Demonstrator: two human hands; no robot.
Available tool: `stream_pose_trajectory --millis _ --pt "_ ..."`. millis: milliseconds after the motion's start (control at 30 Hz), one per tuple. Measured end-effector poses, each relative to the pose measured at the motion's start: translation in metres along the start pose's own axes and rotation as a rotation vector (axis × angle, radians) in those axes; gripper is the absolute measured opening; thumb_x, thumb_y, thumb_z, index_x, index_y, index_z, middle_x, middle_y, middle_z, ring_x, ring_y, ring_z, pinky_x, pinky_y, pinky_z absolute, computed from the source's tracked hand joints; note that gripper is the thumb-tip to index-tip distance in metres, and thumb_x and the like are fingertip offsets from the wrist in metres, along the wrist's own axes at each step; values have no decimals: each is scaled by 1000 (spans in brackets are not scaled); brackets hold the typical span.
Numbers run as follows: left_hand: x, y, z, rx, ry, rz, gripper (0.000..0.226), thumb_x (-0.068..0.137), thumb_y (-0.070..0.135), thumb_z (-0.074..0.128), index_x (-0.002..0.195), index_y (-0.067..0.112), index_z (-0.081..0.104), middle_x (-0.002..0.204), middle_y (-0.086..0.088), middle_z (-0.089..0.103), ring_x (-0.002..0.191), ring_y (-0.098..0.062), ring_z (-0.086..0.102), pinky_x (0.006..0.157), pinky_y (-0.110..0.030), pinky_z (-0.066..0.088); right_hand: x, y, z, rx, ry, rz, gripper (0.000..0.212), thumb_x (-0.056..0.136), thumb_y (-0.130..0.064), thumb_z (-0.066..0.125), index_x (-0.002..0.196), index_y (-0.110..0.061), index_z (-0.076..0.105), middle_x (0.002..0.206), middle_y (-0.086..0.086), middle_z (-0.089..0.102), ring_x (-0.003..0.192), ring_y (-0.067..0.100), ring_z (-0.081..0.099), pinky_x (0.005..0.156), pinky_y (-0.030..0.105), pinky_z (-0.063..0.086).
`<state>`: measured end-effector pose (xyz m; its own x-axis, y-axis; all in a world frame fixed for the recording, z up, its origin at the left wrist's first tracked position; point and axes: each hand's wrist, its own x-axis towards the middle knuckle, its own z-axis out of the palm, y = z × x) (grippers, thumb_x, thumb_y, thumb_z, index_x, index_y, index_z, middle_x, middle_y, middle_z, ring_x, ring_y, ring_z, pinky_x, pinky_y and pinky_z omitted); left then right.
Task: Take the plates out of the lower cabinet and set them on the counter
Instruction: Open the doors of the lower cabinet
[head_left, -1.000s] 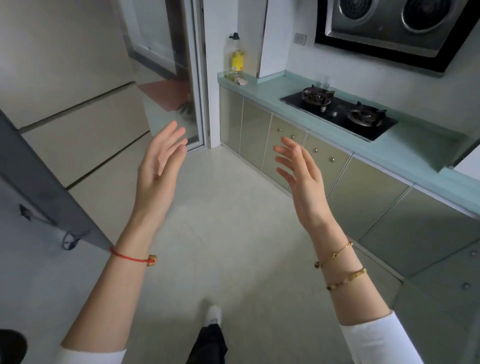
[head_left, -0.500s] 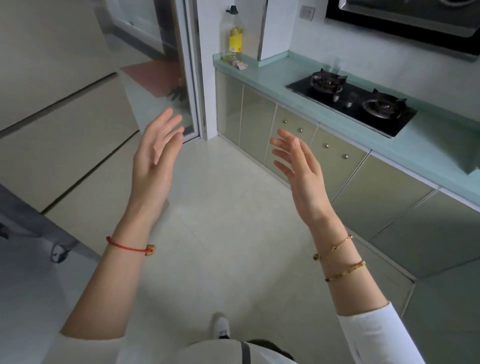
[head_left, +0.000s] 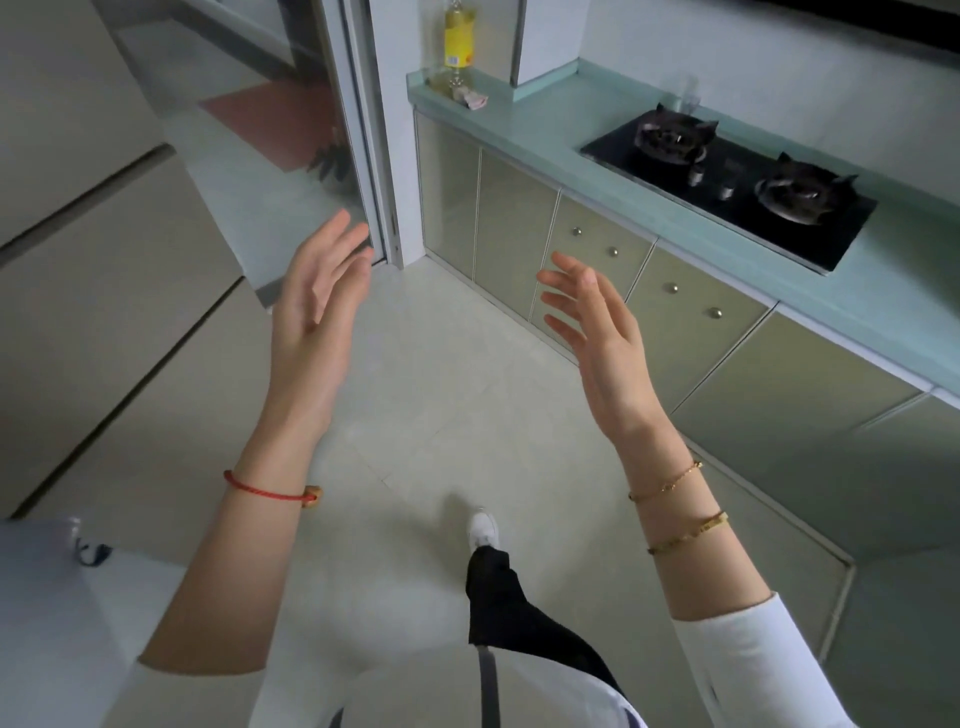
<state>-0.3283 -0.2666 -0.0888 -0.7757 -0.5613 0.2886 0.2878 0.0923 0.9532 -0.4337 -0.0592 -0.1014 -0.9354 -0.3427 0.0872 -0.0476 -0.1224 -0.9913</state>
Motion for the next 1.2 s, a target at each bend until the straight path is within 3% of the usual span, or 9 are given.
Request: stream_pose_trajectory --millis 633,800,1000,1200 --pt "295 -92 45 68 39 -13 56 94 40 56 144 18 48 143 3 59 133 -10 55 115 -40 40 327 32 44 -6 -59 17 37 104 -36 38 131 -19 58 126 0 66 116 15 61 108 39 46" --pt "366 -125 40 76 49 -48 46 99 26 56 143 15 49 141 1 60 131 -10 56 114 -39 42 400 54 63 -12 -55 40 38 104 -37 38 132 -20 58 125 -1 66 117 15 61 109 39 45" --pt "473 -167 25 78 1 -74 41 101 20 56 142 16 51 138 1 62 132 -12 56 115 -41 41 495 79 104 -10 -1 34 37 104 -37 39 129 -20 59 124 0 67 116 15 61 107 37 47" --pt "593 -196 1 61 -123 -81 44 100 28 57 143 19 50 140 5 61 134 -12 53 116 -44 38 591 93 152 12 94 29 38 104 -36 38 131 -18 58 124 0 67 117 16 61 105 34 48"
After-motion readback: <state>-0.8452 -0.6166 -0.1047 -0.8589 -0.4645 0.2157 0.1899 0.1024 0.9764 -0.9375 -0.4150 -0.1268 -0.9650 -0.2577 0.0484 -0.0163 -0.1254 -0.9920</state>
